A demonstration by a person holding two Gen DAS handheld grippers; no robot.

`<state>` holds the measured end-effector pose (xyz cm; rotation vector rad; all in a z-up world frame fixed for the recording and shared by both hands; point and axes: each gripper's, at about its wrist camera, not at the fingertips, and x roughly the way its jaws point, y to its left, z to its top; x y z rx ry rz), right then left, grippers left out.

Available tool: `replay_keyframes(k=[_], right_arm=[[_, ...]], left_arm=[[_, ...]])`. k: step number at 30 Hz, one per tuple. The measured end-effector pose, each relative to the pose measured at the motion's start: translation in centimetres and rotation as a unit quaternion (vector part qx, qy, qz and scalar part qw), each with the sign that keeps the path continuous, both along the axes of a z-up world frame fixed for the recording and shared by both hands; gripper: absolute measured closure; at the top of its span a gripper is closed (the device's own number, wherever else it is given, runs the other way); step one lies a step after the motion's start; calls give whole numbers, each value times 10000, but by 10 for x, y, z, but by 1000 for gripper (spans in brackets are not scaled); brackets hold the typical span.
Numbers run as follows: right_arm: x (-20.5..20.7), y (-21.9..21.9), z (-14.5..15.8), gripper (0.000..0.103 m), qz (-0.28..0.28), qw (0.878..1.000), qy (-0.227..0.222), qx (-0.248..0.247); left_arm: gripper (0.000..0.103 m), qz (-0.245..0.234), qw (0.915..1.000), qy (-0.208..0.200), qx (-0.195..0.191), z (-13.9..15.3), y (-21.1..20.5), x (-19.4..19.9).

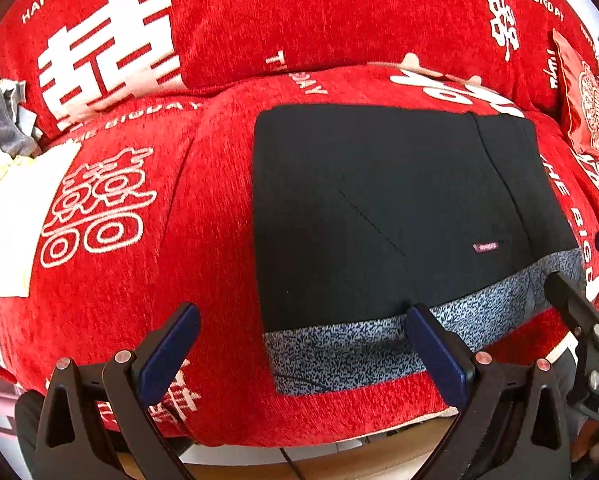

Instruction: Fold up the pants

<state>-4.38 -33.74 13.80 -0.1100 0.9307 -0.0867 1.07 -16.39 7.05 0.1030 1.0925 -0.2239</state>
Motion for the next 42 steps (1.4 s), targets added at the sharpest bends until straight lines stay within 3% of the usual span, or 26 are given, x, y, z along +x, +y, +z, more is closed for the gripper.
replay_keyframes(k=[6,9,13,26,32,37,40,42], right_arm=[[14,6,-32,4,104,9982,507,311],[13,2,-39,1,33,9978,491,434],[13,8,-42,0,139,9983,522,227],[15,-33,4,0,-246,9978,77,605],[68,-35,7,0,-194,9978,47,637],[132,-35,-18,0,-256,9969,485,572],[154,-39,-44,0,-347,9926,963,646],[156,-37,-47,0,-319,9942,854,563]], left_arm=[[0,-39,9999,161,-43,-10,2,2],[0,-50,9996,271,-60,-17,1,3],[0,-65,9994,327,-76,-20,2,3],[0,-357,9992,-158,-87,9,-8,2],[0,-283,9996,6,-58,-2,-9,7],[0,-312,9995,35,-51,-5,-11,8],[0,-281,9994,120,-159,-8,-10,11],[0,-260,9991,189,-269,-9,-8,13]])
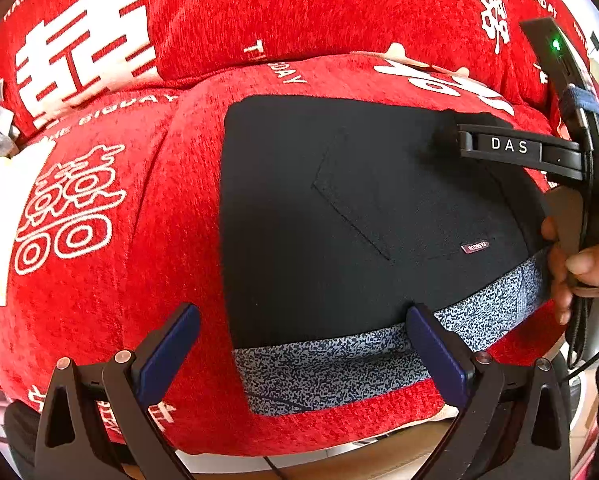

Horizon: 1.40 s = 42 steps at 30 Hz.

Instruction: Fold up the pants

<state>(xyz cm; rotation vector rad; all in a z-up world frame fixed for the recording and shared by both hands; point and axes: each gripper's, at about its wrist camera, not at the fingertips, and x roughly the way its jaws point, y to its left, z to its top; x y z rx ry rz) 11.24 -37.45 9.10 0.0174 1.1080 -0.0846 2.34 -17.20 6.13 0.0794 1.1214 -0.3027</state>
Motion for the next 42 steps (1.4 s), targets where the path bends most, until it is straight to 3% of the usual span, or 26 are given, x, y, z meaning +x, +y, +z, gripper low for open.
replay_keyframes(k=[5,9,14,22,29,33,42], right_arm=[[-11,-3,7,0,-66,10000,26,-21],[-57,-14,37,0,-90,9985,-509,163],[-91,-49,51,0,-316,9963,-704,365],[-96,-90,30,0,-673,9897,-592,1119],[-74,-79,-3,0,-170,9875,-229,1547],[-63,-77,-24,0,52,9772,-6,2121],[-52,-73,-28,0,210,9732,-117,2287]], left_arm=[[0,189,9986,166,-465,8,22,6],[0,491,9955,192,-787,14,50,21],[0,495,9908,503,-1155,9,59,47],[0,356,9917,718,-1007,-10,41,72],[0,284,9793,1061,-1698,-30,50,84],[0,141,9743,1162,-1923,-37,54,88],[0,-73,9733,1155,-1983,-36,24,100]])
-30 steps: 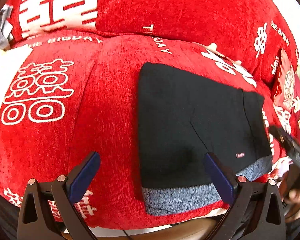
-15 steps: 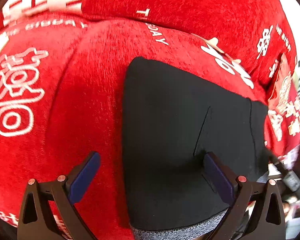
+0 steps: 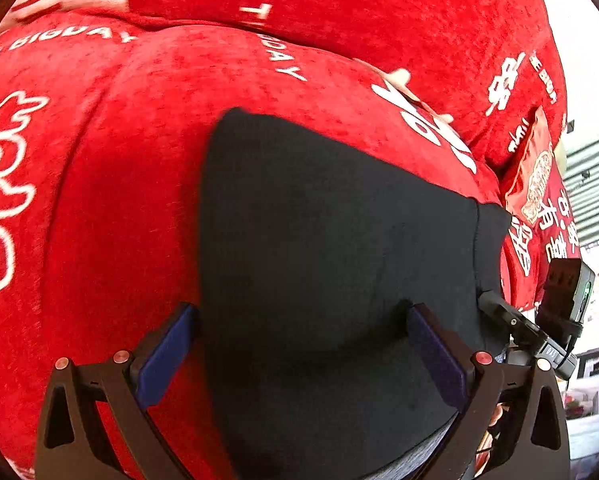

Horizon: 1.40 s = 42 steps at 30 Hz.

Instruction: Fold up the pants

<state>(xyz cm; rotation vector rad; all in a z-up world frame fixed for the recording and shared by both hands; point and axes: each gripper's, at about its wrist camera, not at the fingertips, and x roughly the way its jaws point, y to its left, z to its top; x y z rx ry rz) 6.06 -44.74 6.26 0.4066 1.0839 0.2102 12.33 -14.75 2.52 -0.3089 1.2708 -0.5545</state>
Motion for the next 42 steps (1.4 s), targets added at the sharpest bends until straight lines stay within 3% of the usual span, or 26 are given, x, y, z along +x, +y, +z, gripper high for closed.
replay_keyframes(k=[4,6,8,14,18,26,30,42], right_arm=[[0,2,2,0,-9,10000,3,-60],[-3,9,7,3,72,9997,-35,-248],[-7,13,13,10,103,9992,-124,-377],[-16,23,39,40,92,9986,-340,-392],[-23,38,62,44,189,9972,-540,-486],[-26,74,93,55,299,9941,-736,-739],[-28,91,97,58,421,9929,-699,-864],[-33,131,124,59,592,9912,-892,-775]], left_arm=[[2,1,9993,-145,330,4,-19,-4],[15,-23,9993,-204,317,10,-19,-8],[34,-91,9989,-315,321,19,-20,-13],[58,-179,9972,-540,493,36,-20,-18],[69,-170,9978,-544,329,45,-10,-21],[70,-115,9983,-458,346,52,4,-28],[71,-46,9978,-425,516,59,17,-31],[71,168,9959,-728,517,98,66,-40]])
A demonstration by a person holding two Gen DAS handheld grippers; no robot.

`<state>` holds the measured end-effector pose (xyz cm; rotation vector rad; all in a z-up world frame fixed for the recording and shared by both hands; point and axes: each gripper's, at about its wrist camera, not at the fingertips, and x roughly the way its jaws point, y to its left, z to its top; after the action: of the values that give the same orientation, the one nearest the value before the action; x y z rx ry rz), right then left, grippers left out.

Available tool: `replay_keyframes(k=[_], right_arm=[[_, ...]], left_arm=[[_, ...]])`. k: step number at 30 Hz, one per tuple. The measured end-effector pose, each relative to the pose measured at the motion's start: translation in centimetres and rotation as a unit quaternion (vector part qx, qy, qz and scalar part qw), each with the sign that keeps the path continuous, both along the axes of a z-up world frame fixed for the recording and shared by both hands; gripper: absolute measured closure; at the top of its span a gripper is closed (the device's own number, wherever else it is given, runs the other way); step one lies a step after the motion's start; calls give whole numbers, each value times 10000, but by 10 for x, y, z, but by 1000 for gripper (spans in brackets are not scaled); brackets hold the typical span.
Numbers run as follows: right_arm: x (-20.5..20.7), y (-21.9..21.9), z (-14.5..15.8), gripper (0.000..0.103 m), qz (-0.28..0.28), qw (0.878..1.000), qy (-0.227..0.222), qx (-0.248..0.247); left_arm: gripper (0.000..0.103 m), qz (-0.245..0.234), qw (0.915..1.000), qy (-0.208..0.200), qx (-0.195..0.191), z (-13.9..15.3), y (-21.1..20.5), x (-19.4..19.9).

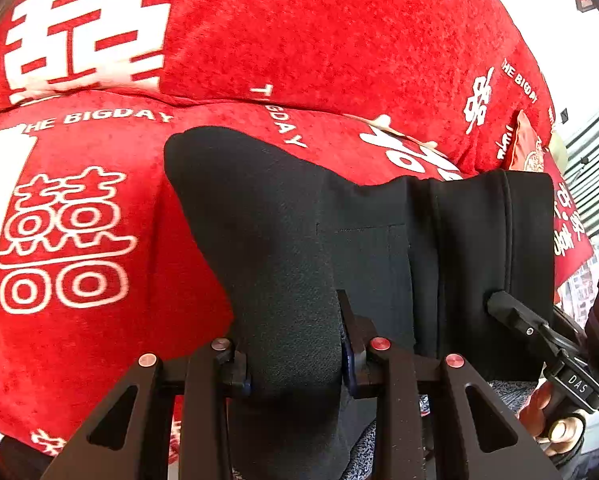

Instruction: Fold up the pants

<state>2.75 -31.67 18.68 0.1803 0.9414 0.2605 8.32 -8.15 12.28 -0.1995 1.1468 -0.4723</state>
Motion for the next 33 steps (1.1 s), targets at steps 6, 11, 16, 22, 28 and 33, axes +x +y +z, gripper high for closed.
replay_keyframes(k=[6,11,16,22,28,33], right_arm=[[6,36,-4,59,159,9998,105,66],[10,69,-15,59,349,9988,290,176],[17,92,-28,59,458,9974,486,262],[30,106,-51,60,494,9950,790,352],[39,95,-74,60,302,9941,955,424],[46,80,-92,57,130,9930,1096,428]], left_arm=[[71,243,9996,74,133,-3,40,-2],[71,503,9983,118,252,-10,72,-4],[71,661,9970,199,363,-19,95,-3],[70,769,9954,431,383,-43,113,2],[61,884,9933,720,166,-73,127,9],[47,920,9933,694,121,-81,134,13]])
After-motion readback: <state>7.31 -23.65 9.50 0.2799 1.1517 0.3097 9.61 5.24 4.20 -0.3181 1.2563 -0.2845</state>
